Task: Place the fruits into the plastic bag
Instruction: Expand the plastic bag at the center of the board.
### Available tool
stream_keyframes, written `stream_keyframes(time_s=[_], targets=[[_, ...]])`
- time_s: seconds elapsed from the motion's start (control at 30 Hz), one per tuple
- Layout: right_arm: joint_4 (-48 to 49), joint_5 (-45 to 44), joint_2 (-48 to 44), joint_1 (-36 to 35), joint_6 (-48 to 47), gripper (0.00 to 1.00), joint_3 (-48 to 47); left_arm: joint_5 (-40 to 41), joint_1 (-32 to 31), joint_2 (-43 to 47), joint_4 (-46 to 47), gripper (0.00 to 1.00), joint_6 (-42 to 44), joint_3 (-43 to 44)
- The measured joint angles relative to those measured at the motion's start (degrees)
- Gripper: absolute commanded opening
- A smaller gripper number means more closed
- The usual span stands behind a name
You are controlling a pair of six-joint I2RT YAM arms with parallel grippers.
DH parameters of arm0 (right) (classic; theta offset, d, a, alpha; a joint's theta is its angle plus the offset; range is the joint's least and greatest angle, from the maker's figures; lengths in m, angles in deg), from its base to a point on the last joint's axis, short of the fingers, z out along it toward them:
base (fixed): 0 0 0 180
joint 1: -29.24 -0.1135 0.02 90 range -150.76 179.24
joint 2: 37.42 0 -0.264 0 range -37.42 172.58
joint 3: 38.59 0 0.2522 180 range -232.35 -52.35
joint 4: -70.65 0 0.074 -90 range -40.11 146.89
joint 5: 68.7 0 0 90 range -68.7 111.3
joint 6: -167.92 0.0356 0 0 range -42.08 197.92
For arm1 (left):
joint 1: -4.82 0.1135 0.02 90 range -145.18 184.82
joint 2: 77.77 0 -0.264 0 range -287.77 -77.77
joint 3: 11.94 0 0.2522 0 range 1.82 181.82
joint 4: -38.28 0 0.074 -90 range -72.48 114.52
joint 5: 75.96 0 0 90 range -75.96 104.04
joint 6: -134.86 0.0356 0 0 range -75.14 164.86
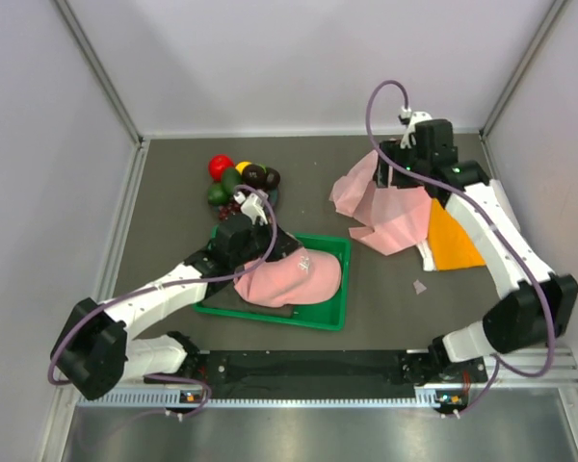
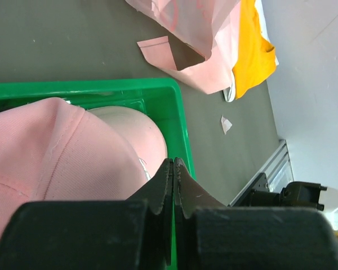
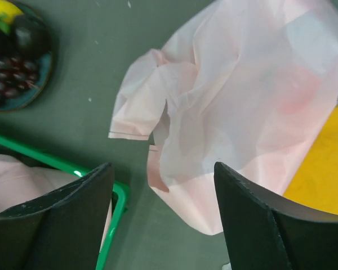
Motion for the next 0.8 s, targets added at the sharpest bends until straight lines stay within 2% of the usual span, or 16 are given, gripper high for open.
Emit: stream_keyframes(time_s=[0.13,0.23,0.33,0.37,0.43,0.53,0.57,0.67,0.8], targets=[[-1.6,0.7,-9.5,0.0,1.0,0.73,1.6,0.8,0.0,0.5,0.5,0.00,-0.7,-0.9],[-0.8,0.6,-17.2,-0.7,2.7,0.73,7.3,0.8,-0.1,0.6,1.4,0.00,-0.9,-1.2],[-0.7,-0.6,-20.0,-1.5,4.2,0.73,12.7,0.7,-0.5,0.3,2.9,0.00,-0.4,-1.2],[-0.8,-1.5,-19.6,-1.9,4.6,0.73,14.2,0.6,-0.9,-0.2,3.3,0.03,-0.1,-1.0],[-0.9,-4.3,-17.5,-3.3,5.1,0.74,15.9,0.2,-1.3,-2.0,3.7,0.10,0.5,-0.1],[0.2,-8.9,-11.6,-6.8,5.6,0.75,16.7,-0.3,-1.7,-4.5,3.9,0.34,1.6,1.5],[1.2,-10.2,-9.7,-7.4,5.9,0.75,16.7,-0.3,-1.7,-5.1,4.0,0.48,1.8,2.1],[3.6,-13.8,-3.0,-8.3,6.2,0.75,15.2,-0.3,-1.6,-6.7,4.3,0.66,3.1,4.3],[5.1,-19.8,8.7,-8.3,6.6,0.73,8.1,-0.2,-1.6,-8.6,5.2,0.71,4.9,7.4]])
